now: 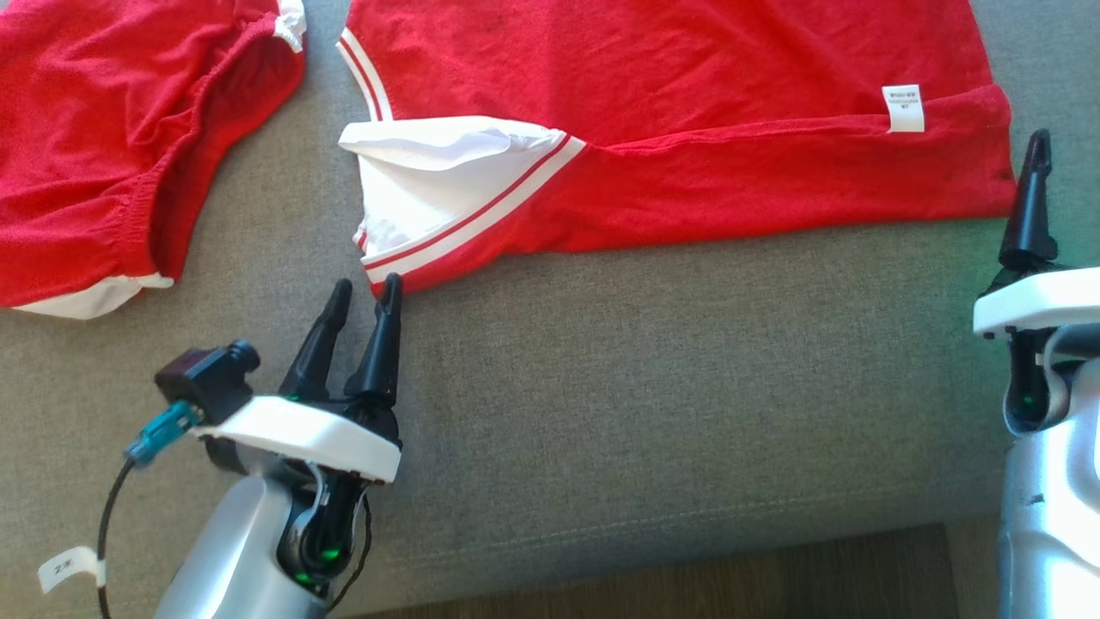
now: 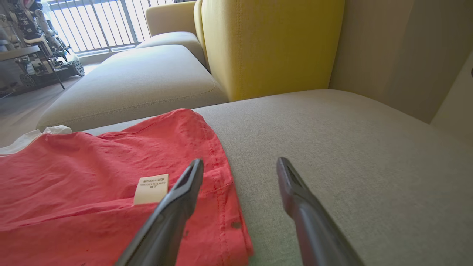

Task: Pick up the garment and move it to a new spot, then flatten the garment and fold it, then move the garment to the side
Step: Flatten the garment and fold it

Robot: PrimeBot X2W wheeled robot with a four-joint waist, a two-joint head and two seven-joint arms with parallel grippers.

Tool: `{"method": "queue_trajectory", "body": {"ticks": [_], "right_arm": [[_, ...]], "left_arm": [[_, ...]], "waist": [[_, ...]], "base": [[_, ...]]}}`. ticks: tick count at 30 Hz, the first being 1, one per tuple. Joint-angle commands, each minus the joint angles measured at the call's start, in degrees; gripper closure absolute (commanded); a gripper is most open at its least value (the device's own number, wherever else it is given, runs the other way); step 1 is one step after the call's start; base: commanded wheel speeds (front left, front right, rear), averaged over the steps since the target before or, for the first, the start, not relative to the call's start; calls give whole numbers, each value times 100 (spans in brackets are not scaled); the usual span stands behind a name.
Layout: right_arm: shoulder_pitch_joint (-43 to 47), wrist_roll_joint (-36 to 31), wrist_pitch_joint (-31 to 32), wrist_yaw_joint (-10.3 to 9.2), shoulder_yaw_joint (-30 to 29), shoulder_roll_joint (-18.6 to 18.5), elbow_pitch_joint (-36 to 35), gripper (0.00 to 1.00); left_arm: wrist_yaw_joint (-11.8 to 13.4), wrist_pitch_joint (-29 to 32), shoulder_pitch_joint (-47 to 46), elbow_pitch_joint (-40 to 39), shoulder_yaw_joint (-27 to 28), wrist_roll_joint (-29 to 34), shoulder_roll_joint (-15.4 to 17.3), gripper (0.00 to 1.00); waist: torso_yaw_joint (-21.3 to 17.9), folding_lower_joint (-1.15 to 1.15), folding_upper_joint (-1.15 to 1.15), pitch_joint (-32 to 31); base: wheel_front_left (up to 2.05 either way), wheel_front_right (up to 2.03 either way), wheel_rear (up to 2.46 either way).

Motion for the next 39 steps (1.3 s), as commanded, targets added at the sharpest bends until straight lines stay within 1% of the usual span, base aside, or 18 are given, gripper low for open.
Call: {"method": "queue_trajectory", "body": {"ticks": [1,7,11,12,13,14,18,24,25,26,27,33,36,39], "right_arm": [[24,85,-53,-2,189,-42,-195,0],[46,192,-34,-2,281,-42,70,0],[-49,142,73,-2,226,-42,300,0],[-81,109,124,-2,181,-42,369,0],[-119,81,183,-2,112,-42,439,0],[-166,62,238,-2,26,-42,508,0],[-388,13,460,-2,-220,-42,803,0],[-649,-109,808,-2,-209,-42,1293,0],[-653,-141,880,-2,-217,-42,1354,38],[-648,-159,923,-2,-236,-42,1388,72],[-632,-168,948,-2,-254,-42,1397,100],[-376,-160,1017,-2,-373,-42,1110,100],[-173,-15,1099,-2,-315,-42,722,100],[81,134,1332,-2,-203,-42,263,100]], "left_arm": [[-29,71,-151,72,71,-22,54,0],[-136,304,-507,608,-134,-228,63,0],[-168,503,-658,890,-284,-394,93,0],[-174,539,-701,933,-368,-380,128,22],[-179,535,-737,962,-421,-393,141,69],[-183,536,-774,978,-478,-417,155,100],[-190,448,-896,919,-692,-526,252,100],[-192,229,-967,869,-922,-624,435,100],[-192,199,-976,885,-938,-616,450,100],[-192,156,-978,902,-930,-592,464,100],[-187,113,-973,913,-913,-564,474,100],[-43,-29,-792,832,-847,-379,537,100],[15,-75,-564,646,-748,-376,588,100],[37,-96,-299,384,-646,-435,659,100]], "waist": [[-10,0,0,-8],[-8,0,0,29],[27,0,0,35],[43,0,0,37],[63,0,0,47],[87,0,0,60],[186,0,0,122],[314,0,0,167],[338,0,0,158],[354,0,0,144],[364,0,0,128],[356,0,0,-10],[302,0,0,-107],[248,0,0,-195]], "base": [[0,0,0],[0,0,0],[0,0,0],[0,0,0],[0,0,0],[0,0,0],[0,0,0],[0,0,0],[0,0,0],[0,0,0],[0,0,0],[0,0,0],[0,0,0],[0,0,0]]}}
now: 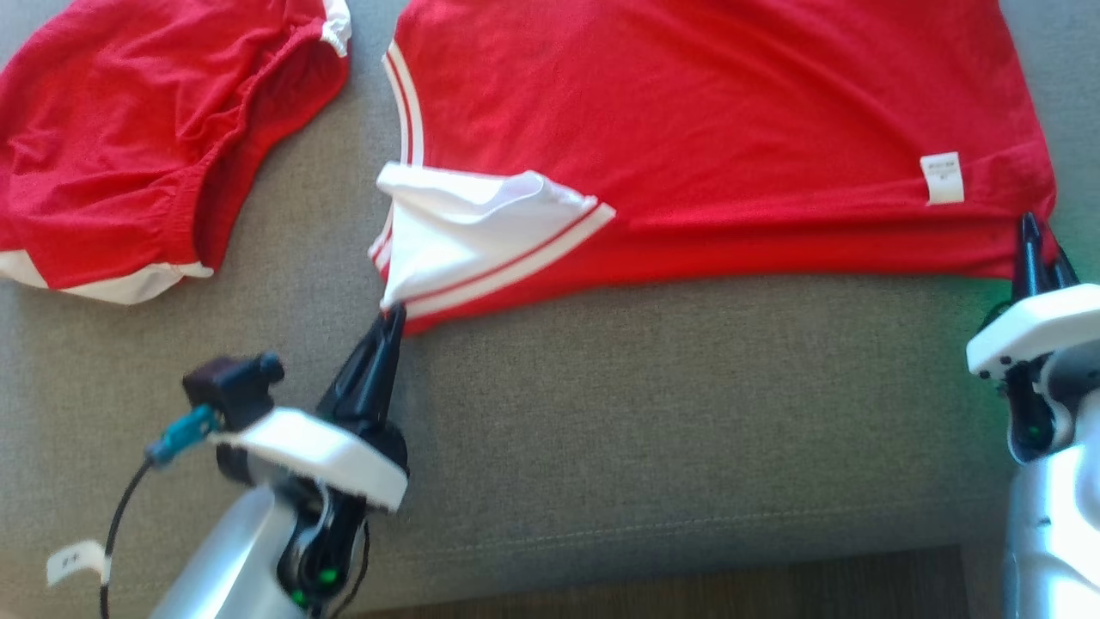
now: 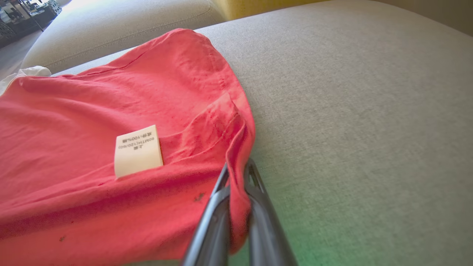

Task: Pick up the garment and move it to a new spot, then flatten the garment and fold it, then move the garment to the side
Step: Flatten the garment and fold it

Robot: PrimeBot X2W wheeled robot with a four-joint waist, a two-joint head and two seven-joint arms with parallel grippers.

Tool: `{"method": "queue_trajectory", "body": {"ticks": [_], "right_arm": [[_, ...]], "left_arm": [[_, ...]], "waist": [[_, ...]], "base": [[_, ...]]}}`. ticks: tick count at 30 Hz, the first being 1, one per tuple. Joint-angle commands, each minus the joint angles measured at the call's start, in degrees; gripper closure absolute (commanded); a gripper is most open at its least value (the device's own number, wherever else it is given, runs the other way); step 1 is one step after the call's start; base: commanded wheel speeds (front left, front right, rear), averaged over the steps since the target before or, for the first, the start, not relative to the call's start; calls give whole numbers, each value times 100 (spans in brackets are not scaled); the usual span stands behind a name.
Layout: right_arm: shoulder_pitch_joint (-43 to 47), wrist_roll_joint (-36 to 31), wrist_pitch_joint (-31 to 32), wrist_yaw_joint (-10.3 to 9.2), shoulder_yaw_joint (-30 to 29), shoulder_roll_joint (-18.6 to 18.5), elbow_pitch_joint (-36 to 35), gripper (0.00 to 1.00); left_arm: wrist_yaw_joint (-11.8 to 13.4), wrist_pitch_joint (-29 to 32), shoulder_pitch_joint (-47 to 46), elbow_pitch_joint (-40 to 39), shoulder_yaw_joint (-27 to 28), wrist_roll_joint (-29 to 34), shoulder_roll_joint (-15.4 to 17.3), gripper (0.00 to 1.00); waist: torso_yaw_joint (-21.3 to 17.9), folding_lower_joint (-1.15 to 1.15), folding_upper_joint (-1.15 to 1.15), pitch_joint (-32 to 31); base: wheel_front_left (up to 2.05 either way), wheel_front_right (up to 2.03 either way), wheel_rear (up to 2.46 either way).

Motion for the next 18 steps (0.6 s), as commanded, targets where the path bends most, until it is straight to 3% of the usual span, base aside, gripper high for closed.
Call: {"method": "queue_trajectory", "body": {"ticks": [1,11,16,17,18], "right_arm": [[53,53,59,-3,99,-40,-281,100],[1398,643,1098,-3,229,-216,-2009,100],[1967,702,1483,-3,42,-198,-2615,100],[2002,678,1534,-3,11,-187,-2649,91],[2005,677,1581,-3,-14,-170,-2651,67]], "left_arm": [[39,-53,95,-154,214,-47,195,100],[473,546,1201,-1774,104,-203,676,100],[660,846,1420,-2073,27,-310,731,100],[691,897,1410,-2046,5,-324,710,100],[692,972,1391,-2003,-35,-364,676,100]], "waist": [[-32,0,0,-50],[128,0,0,-167],[184,0,0,-175],[185,0,0,-179],[185,0,0,-193]], "base": [[0,0,0],[0,0,0],[0,0,0],[0,0,0],[0,0,0]]}}
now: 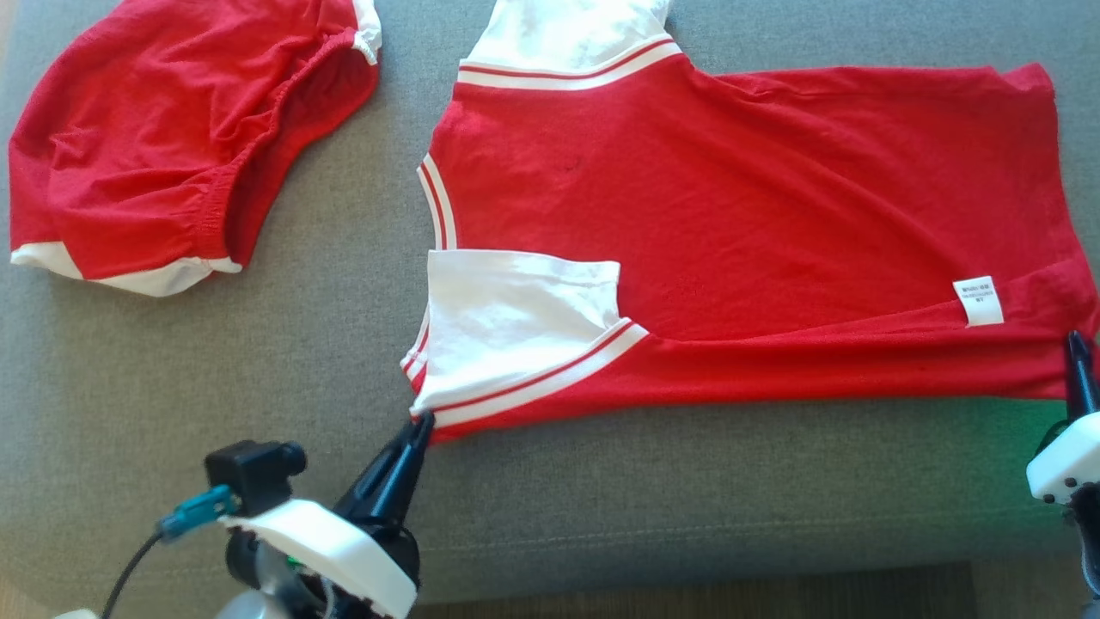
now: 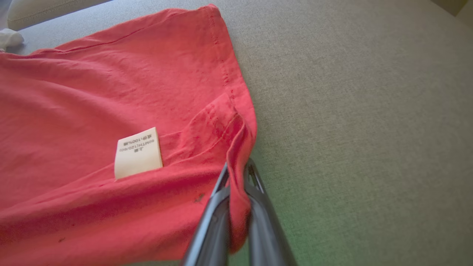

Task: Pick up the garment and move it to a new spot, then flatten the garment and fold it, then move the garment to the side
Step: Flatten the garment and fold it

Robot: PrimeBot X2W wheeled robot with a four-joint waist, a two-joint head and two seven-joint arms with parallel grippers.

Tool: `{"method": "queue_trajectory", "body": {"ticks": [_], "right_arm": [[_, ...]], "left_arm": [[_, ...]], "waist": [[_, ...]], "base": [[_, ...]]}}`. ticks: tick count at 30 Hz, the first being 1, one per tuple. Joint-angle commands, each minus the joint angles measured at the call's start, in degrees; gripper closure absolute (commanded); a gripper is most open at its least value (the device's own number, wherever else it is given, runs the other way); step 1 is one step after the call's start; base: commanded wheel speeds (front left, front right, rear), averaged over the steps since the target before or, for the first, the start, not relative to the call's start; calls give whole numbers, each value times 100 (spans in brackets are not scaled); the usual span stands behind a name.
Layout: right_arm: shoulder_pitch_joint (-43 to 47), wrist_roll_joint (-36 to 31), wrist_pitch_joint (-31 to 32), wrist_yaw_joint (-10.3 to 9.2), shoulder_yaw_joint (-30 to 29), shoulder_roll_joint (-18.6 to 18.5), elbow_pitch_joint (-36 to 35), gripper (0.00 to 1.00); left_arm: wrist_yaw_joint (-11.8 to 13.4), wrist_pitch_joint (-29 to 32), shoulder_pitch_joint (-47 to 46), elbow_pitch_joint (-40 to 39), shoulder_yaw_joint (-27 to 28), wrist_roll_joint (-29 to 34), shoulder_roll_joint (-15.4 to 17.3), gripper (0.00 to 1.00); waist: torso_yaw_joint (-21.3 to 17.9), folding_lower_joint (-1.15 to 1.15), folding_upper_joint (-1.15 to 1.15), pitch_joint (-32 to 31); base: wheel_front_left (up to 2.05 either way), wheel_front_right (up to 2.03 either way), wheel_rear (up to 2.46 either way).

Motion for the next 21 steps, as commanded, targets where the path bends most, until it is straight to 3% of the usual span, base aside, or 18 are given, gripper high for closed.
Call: {"method": "queue_trajectory", "body": {"ticks": [1,2,3,6,7,9,11,16,21], "right_arm": [[-69,-4,64,-3,-3,-63,-204,37],[-95,-11,77,-3,-23,-49,-179,7],[-121,-30,75,-3,-51,-34,-165,0],[-180,-153,-1,-3,-149,1,-166,0],[-191,-203,-19,-3,-178,11,-184,0],[-176,-303,-38,-3,-236,25,-248,0],[-131,-447,-76,-3,-294,34,-382,0],[-158,-638,-307,-3,-197,46,-752,0],[-267,-391,-589,-3,274,49,-841,0]], "left_arm": [[-6,129,-156,-66,97,-102,44,100],[-55,216,-195,-25,31,-141,15,100],[-72,274,-234,26,-2,-178,-23,100],[-60,388,-350,184,-82,-184,-92,100],[-48,408,-373,219,-94,-185,-110,91],[-20,472,-383,249,-105,-228,-133,56],[73,503,-373,246,-75,-205,-86,0],[310,315,-413,4,236,-118,85,0],[482,205,-1191,-405,742,182,469,0]], "waist": [[-1,0,0,-29],[7,0,0,-50],[18,0,0,-73],[28,0,0,-129],[23,0,0,-144],[17,0,0,-175],[3,0,0,-199],[-95,0,0,-209],[-183,0,0,-136]], "base": [[0,0,0],[0,0,0],[0,0,0],[0,0,0],[0,0,0],[0,0,0],[0,0,0],[0,0,0],[0,0,0]]}}
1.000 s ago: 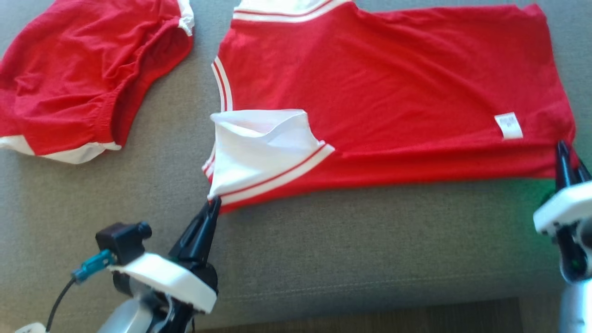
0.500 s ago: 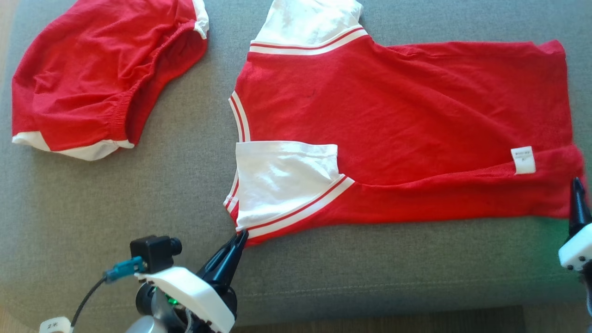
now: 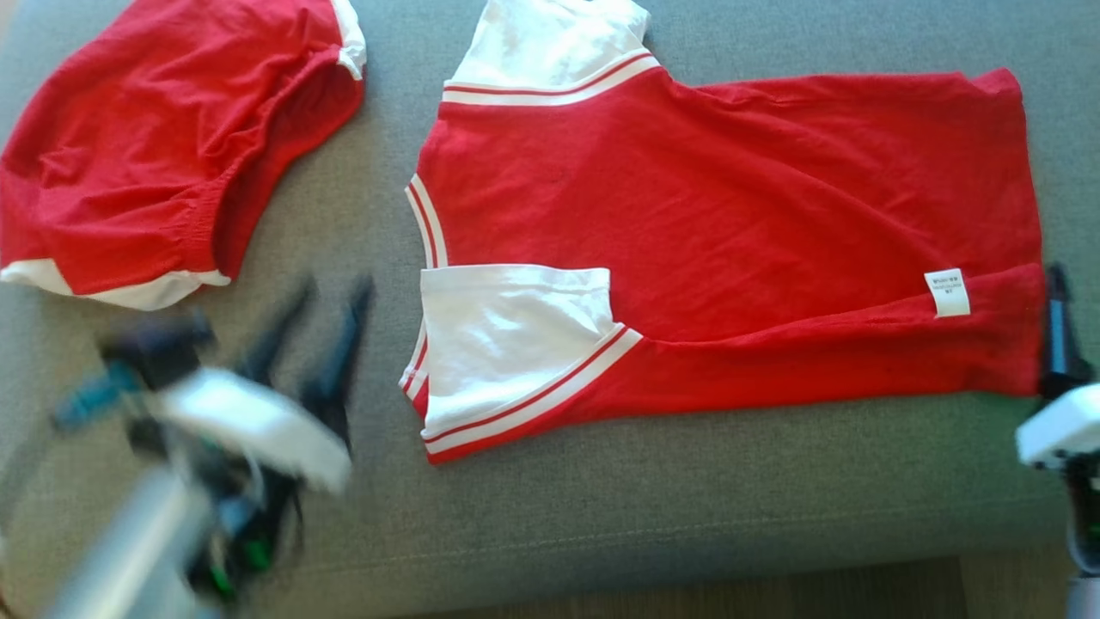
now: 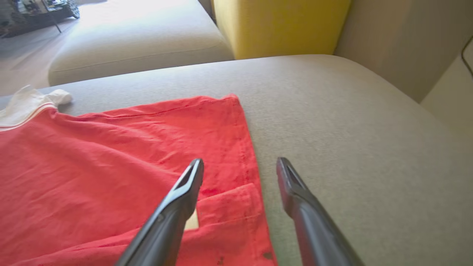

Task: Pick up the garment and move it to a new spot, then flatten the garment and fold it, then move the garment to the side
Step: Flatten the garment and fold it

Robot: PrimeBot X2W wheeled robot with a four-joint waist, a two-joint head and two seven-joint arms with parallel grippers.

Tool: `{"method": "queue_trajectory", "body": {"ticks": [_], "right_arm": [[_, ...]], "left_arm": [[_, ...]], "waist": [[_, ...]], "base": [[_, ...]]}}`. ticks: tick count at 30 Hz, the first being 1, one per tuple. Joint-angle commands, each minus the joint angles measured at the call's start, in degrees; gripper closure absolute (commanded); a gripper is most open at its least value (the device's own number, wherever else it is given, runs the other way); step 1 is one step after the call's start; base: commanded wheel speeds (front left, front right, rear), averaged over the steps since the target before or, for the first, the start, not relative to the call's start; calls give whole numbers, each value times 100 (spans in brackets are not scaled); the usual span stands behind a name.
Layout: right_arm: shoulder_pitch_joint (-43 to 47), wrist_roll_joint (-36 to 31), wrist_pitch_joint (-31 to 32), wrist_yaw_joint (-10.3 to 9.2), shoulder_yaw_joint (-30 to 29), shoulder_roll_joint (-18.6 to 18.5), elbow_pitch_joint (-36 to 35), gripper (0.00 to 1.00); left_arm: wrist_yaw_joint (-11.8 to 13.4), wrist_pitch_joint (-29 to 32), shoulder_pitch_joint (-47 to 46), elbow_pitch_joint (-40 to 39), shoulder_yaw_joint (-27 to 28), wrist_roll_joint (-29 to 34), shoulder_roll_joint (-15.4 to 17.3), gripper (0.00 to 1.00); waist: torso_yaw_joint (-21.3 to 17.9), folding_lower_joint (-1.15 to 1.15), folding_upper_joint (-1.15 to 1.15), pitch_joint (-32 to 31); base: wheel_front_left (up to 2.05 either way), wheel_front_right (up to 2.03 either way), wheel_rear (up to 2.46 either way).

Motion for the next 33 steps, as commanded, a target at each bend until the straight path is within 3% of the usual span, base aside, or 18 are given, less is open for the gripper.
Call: {"method": "queue_trajectory", "body": {"ticks": [1,6,15,22,33], "right_arm": [[-175,34,-79,-2,200,-74,-186,0],[-359,136,-297,-2,703,-73,-134,0],[-715,366,-766,-2,1493,-73,-378,0],[-764,509,-1086,-2,1858,-72,-408,0],[-936,653,-1451,-2,2085,-72,-306,0]], "left_arm": [[8,62,-575,-288,298,60,199,0],[-328,701,-2202,-125,344,248,550,0],[-1089,1705,-4788,1403,-40,342,541,0],[-1261,2388,-5929,2595,-502,417,510,0],[-1306,2673,-6976,3745,-907,468,432,0]], "waist": [[-34,0,0,60],[-174,0,0,377],[-596,0,0,1220],[-841,0,0,1685],[-1199,0,0,2184]], "base": [[0,0,0],[0,0,0],[0,0,0],[0,0,0],[0,0,0]]}}
